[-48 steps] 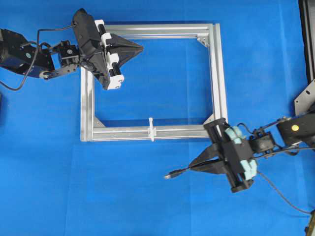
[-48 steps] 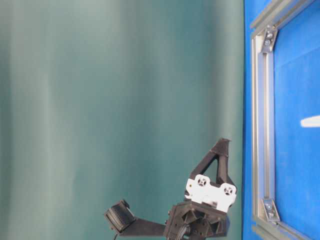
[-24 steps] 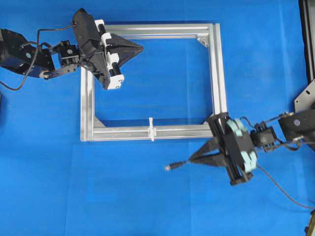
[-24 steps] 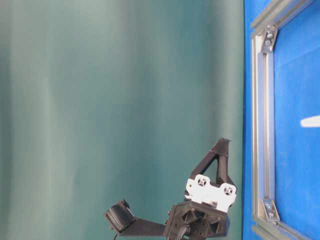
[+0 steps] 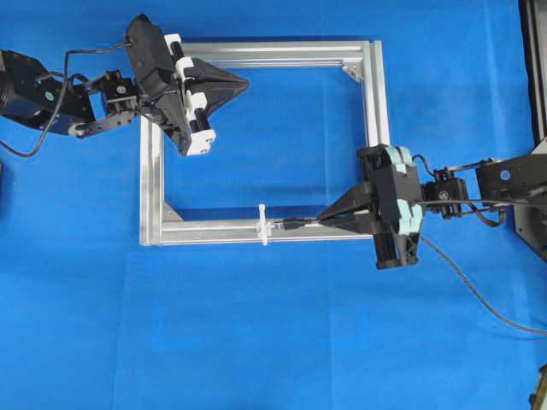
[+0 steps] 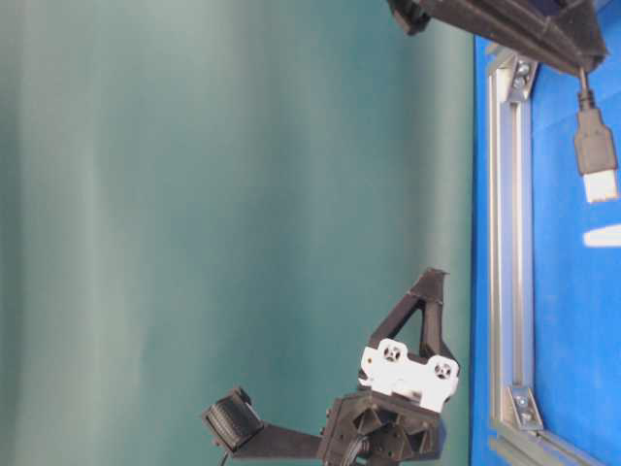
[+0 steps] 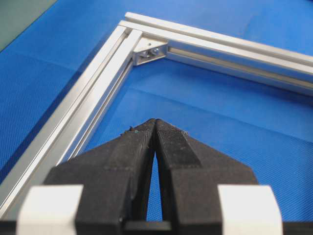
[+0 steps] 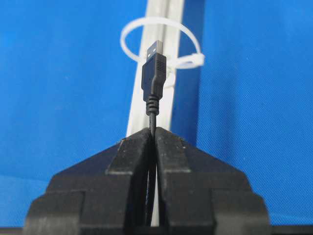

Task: Insert the wire through the string loop located in the center.
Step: 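Move the right gripper left, aligning the USB plug with the zip-tie loop, then push the USB plug leftward through the white zip-tie loop, then move the open left gripper toward the plug emerging from the loop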

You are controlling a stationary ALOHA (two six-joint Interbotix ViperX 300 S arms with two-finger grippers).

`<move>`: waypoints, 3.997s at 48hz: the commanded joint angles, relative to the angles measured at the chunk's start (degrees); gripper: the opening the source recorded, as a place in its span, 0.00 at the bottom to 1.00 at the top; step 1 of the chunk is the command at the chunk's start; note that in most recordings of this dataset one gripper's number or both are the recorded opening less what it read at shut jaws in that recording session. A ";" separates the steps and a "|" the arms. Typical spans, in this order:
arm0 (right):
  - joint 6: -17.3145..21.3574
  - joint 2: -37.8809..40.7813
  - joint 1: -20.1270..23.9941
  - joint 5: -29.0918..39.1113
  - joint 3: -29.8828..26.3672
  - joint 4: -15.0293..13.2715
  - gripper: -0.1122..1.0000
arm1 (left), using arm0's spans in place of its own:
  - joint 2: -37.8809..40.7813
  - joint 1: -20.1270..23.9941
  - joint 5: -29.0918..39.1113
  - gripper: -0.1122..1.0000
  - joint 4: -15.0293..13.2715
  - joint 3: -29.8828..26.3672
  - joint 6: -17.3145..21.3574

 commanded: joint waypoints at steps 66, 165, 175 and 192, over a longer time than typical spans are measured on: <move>0.00 0.18 -0.18 -0.44 -0.88 0.09 0.08 | -1.67 0.00 -0.70 0.10 0.18 -0.62 0.18; -0.18 12.66 -0.18 -0.88 -14.68 0.09 0.08 | -1.67 0.00 -0.79 0.10 0.35 -0.62 0.35; -0.18 12.92 -0.18 -0.88 -14.94 0.18 0.08 | -1.67 0.00 -0.79 0.10 0.35 -0.44 0.44; -0.18 12.92 -0.18 -0.88 -14.85 0.09 0.08 | -1.85 -0.53 -0.35 0.10 0.35 0.00 -0.35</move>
